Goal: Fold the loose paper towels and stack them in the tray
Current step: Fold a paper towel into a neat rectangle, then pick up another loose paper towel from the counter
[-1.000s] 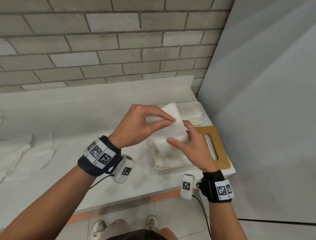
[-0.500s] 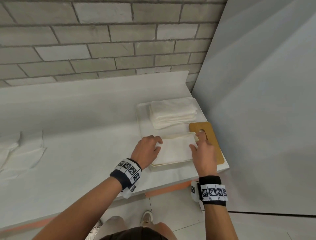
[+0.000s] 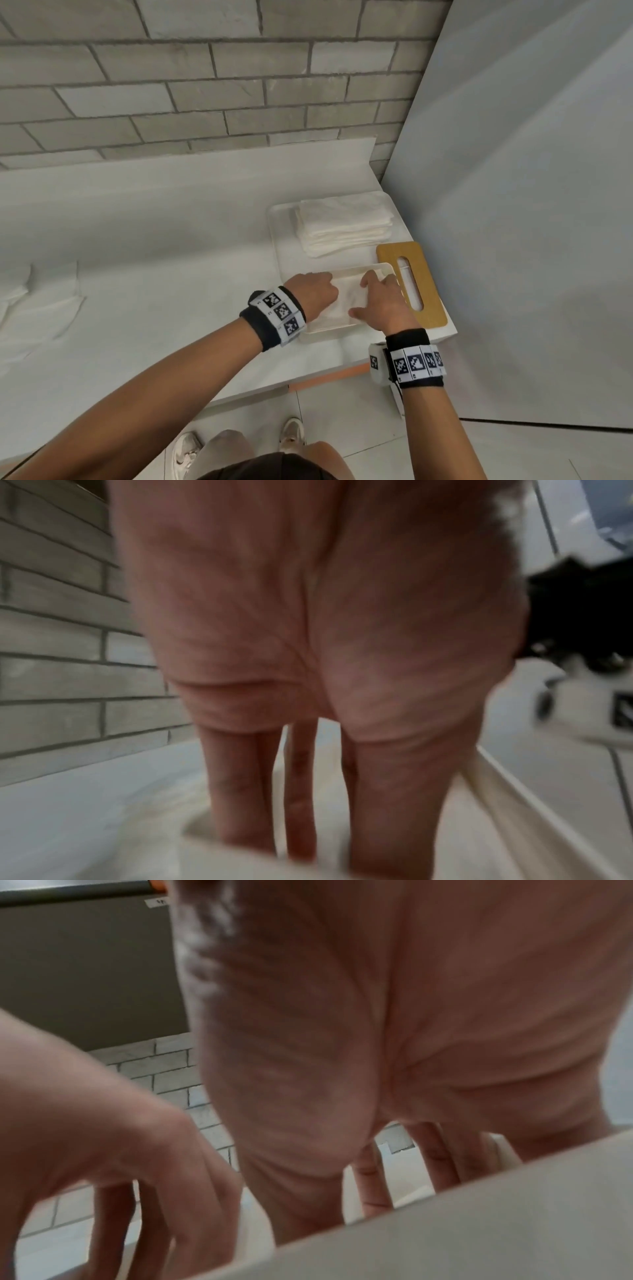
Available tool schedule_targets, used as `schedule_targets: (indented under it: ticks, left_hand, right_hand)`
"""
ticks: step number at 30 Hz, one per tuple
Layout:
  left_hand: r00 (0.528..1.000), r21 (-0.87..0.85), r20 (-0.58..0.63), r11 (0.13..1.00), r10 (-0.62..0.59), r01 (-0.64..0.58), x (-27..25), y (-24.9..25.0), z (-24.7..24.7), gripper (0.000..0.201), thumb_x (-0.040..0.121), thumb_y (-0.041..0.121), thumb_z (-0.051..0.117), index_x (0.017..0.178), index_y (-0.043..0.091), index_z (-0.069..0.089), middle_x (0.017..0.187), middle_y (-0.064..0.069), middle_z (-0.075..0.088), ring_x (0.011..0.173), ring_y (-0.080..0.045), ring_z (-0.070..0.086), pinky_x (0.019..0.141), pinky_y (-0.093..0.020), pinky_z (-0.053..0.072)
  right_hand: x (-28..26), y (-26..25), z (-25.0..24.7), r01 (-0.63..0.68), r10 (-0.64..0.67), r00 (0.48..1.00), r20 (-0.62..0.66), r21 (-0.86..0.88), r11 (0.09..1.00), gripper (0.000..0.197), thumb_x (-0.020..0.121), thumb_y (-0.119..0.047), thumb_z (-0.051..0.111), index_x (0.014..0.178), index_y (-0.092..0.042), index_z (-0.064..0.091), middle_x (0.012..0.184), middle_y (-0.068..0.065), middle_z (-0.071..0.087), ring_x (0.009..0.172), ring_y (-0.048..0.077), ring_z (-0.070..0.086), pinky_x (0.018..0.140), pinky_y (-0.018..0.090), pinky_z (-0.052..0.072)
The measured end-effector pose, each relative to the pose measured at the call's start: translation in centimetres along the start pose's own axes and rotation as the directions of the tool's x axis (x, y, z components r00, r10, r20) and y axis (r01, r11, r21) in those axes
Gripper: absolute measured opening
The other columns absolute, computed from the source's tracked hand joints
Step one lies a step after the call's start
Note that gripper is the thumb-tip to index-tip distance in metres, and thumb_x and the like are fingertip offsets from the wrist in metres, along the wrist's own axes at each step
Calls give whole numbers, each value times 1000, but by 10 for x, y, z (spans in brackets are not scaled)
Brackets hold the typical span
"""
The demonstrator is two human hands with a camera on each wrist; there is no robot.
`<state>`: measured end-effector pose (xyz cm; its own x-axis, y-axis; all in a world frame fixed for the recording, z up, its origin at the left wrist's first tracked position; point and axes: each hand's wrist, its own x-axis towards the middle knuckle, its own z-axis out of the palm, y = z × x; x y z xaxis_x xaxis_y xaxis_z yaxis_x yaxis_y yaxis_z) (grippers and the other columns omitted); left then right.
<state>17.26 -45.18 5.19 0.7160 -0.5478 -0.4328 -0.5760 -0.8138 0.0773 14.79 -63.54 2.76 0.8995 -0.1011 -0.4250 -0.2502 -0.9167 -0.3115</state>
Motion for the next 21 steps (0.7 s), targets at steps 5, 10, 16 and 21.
schedule_targets:
  ticks: [5, 10, 16, 21]
  left_hand:
    - [994, -178, -72, 982, -83, 69, 6, 0, 15, 27, 103, 14, 49, 128, 7, 58, 126, -13, 64, 112, -37, 62, 82, -36, 46]
    - [946, -283, -325, 955, -11, -86, -48, -27, 0, 18, 100, 20, 63, 118, 18, 61, 119, 2, 56, 93, -22, 59, 68, -37, 44]
    - [722, -647, -554, 760, -414, -60, -164, -128, 45, 3, 100, 30, 66, 101, 33, 64, 99, 17, 66, 90, -2, 65, 79, -32, 59]
    - [590, -697, -425, 664, -687, 270, -259, -260, 111, 13, 94, 21, 73, 98, 32, 66, 99, 12, 70, 93, -15, 68, 77, -40, 60]
  right_hand:
    - [2, -13, 4, -66, 76, 994, 77, -125, 990, 130, 70, -65, 93, 166, -22, 16, 162, 26, 20, 157, 43, 21, 127, 50, 34]
    - [-21, -24, -4, -25, 17, 988, -152, -45, 999, 88, 87, -42, 87, 156, -19, 39, 152, 19, 43, 141, 40, 47, 111, 51, 50]
    - [-73, -105, 37, 418, -210, 799, -563, 270, 868, 27, 99, -23, 75, 124, -25, 67, 118, -4, 70, 107, 17, 67, 91, 36, 54]
    - [-78, -191, 116, 467, -322, 859, -397, 353, 811, 12, 100, -21, 74, 103, -31, 70, 98, -19, 74, 94, 0, 70, 85, 35, 60]
